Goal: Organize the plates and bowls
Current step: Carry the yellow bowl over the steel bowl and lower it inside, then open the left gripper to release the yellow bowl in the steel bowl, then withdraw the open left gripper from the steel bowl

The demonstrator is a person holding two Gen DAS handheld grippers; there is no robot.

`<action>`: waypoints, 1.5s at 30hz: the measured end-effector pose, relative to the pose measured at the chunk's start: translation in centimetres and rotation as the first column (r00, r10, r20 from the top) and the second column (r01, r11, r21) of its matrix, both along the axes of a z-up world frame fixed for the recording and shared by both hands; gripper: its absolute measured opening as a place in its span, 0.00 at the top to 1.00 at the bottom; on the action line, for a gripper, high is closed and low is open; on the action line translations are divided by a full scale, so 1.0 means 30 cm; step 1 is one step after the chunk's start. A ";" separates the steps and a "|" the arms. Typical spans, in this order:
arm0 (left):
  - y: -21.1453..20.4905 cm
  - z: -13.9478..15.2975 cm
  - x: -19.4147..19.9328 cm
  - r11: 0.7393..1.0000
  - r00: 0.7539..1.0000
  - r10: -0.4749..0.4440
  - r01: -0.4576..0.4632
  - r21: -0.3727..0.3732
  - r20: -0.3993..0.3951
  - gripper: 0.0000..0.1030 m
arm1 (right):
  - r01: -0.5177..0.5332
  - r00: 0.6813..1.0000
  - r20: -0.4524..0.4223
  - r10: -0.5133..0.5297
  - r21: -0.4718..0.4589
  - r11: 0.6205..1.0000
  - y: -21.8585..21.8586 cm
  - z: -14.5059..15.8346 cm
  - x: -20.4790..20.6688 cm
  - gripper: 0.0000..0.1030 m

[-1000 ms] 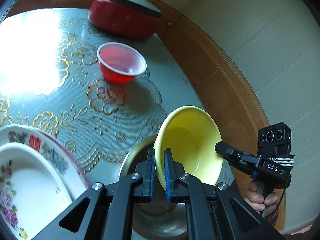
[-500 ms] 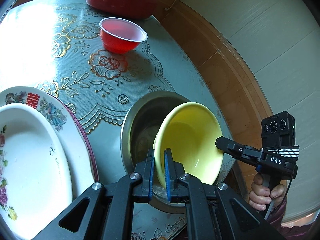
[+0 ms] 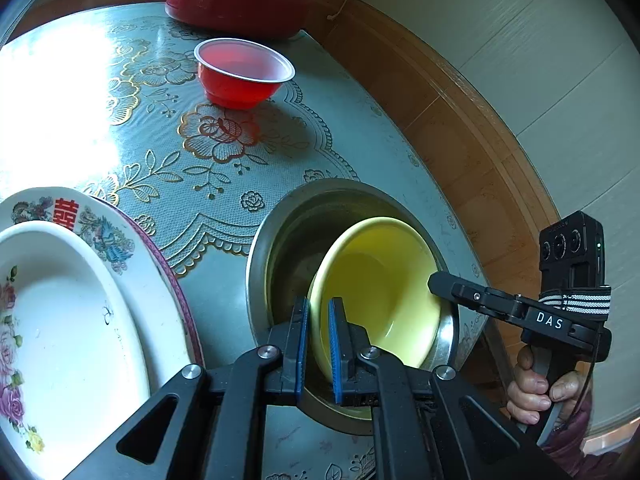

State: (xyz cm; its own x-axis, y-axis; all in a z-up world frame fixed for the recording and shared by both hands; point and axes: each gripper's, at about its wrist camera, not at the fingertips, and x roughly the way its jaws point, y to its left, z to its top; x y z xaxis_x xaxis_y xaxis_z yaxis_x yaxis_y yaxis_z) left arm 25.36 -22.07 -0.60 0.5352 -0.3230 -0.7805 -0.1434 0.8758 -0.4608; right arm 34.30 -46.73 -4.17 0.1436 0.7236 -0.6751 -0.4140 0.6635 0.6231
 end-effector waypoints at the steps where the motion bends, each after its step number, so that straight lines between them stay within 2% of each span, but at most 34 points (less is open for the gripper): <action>1: -0.004 0.000 0.001 1.000 1.000 -0.003 0.003 0.007 0.000 0.92 | -0.001 1.000 0.000 0.001 0.002 1.000 -0.001 0.003 0.000 0.86; 2: -0.008 -0.001 0.002 1.000 1.000 -0.006 0.006 0.017 0.001 0.92 | -0.003 1.000 0.001 0.003 0.004 1.000 0.000 0.006 -0.001 0.82; 6: -0.015 -0.001 0.006 0.999 1.000 -0.002 0.002 0.037 0.006 0.92 | -0.001 1.000 0.014 0.001 -0.005 1.000 0.000 0.013 -0.002 0.80; 9: -0.017 0.012 -0.001 0.995 0.999 0.019 -0.022 0.094 0.033 0.91 | 0.002 1.000 0.026 -0.002 0.012 1.000 -0.004 0.021 -0.001 0.77; 12: -0.007 0.021 -0.006 0.993 0.998 0.036 -0.042 0.112 0.049 0.90 | -0.030 0.999 0.021 0.029 0.027 0.999 0.016 0.019 -0.002 0.76; 17: 0.002 0.028 -0.015 0.990 0.997 0.049 -0.057 0.127 0.062 0.87 | 0.010 0.998 0.069 -0.008 -0.033 0.999 0.026 0.027 0.005 0.75; 21: -0.009 0.038 -0.018 0.987 0.996 0.041 -0.052 0.154 0.079 0.79 | 0.011 0.996 0.091 -0.009 -0.025 1.000 0.027 0.051 0.012 0.75; 26: -0.017 0.049 -0.018 0.982 0.995 0.036 -0.053 0.184 0.092 0.75 | -0.005 0.995 0.096 0.007 -0.017 1.000 0.043 0.061 0.014 0.75; 27: -0.018 0.052 -0.018 0.979 0.995 0.038 -0.057 0.197 0.095 0.69 | -0.010 0.995 0.097 0.011 -0.016 1.000 0.047 0.063 0.015 0.75; 28: -0.018 0.054 -0.017 0.976 0.994 0.041 -0.061 0.210 0.099 0.64 | -0.013 0.995 0.095 0.014 -0.012 1.000 0.050 0.063 0.017 0.75; 30: -0.014 0.055 -0.016 0.973 0.994 0.048 -0.069 0.218 0.100 0.61 | -0.019 0.996 0.087 0.019 -0.002 1.000 0.056 0.065 0.021 0.75; 32: -0.006 0.050 -0.014 0.973 0.994 0.056 -0.075 0.217 0.093 0.61 | -0.026 0.997 0.077 0.026 0.010 1.000 0.064 0.067 0.027 0.72; 40: 0.017 0.045 -0.015 0.970 0.993 0.089 -0.105 0.221 0.081 0.60 | -0.076 0.997 0.038 0.074 0.065 0.995 0.121 0.092 0.069 0.71; 45: 0.027 0.048 -0.011 0.968 0.991 0.104 -0.119 0.220 0.081 0.60 | -0.097 0.995 -0.020 0.100 0.136 0.986 0.158 0.100 0.115 0.71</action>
